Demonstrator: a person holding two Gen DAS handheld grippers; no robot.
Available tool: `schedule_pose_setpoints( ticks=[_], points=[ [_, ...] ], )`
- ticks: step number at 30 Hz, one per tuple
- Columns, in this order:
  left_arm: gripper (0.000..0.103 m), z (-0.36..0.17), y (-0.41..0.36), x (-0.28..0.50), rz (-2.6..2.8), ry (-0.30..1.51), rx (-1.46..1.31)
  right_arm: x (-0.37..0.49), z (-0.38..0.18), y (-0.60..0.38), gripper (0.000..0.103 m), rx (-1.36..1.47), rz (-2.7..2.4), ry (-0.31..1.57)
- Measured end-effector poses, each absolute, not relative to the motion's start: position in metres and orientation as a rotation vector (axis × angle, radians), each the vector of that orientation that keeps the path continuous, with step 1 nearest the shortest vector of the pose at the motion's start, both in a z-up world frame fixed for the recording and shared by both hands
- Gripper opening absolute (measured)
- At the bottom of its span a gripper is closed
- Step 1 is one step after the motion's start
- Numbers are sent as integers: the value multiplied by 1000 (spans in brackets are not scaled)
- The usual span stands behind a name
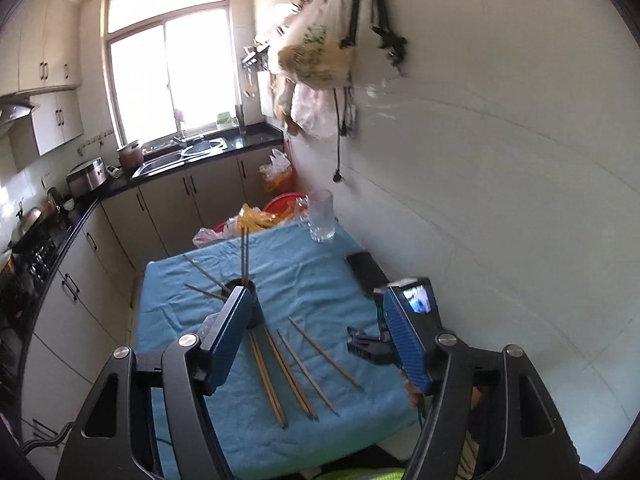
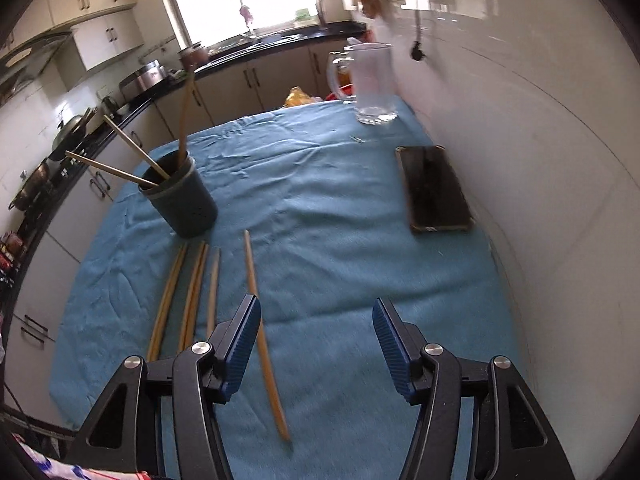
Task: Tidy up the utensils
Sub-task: 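Move both open grippers back toward the remaining chopsticks, then close the left gripper on a chopstick while the right gripper grasps another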
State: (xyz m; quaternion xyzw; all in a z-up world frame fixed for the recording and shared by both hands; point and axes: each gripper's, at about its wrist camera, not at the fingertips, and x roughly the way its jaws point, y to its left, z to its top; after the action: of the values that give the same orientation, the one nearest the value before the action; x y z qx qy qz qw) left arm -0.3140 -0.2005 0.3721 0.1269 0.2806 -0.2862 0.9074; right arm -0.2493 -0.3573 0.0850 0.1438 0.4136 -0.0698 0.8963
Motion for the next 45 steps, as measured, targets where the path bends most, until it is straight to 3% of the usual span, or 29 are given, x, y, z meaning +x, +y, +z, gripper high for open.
schedule_pose_setpoints(
  ticks=[8, 20, 31, 36, 37, 41, 42, 45],
  points=[
    [68, 382, -198, -353, -557, 541, 304, -285, 110, -351, 66, 284, -145, 782],
    [72, 361, -154, -332, -435, 540, 322, -291, 112, -323, 69, 228, -71, 749],
    [73, 244, -115, -218, -424, 657, 290, -271, 83, -309, 69, 219, 25, 787],
    [72, 163, -115, -154, -427, 855, 207, -250, 67, -318, 69, 223, 33, 823],
    [69, 146, -116, -139, -426, 894, 179, -246, 65, -320, 69, 221, 34, 830],
    [20, 90, -120, -98, -441, 1028, 78, -228, 50, -321, 65, 229, 63, 858],
    [15, 78, -123, -89, -446, 1057, 58, -223, 46, -319, 64, 231, 76, 869],
    [15, 54, -133, -73, -460, 1061, 29, -211, 33, -308, 59, 187, 104, 891]
  ],
)
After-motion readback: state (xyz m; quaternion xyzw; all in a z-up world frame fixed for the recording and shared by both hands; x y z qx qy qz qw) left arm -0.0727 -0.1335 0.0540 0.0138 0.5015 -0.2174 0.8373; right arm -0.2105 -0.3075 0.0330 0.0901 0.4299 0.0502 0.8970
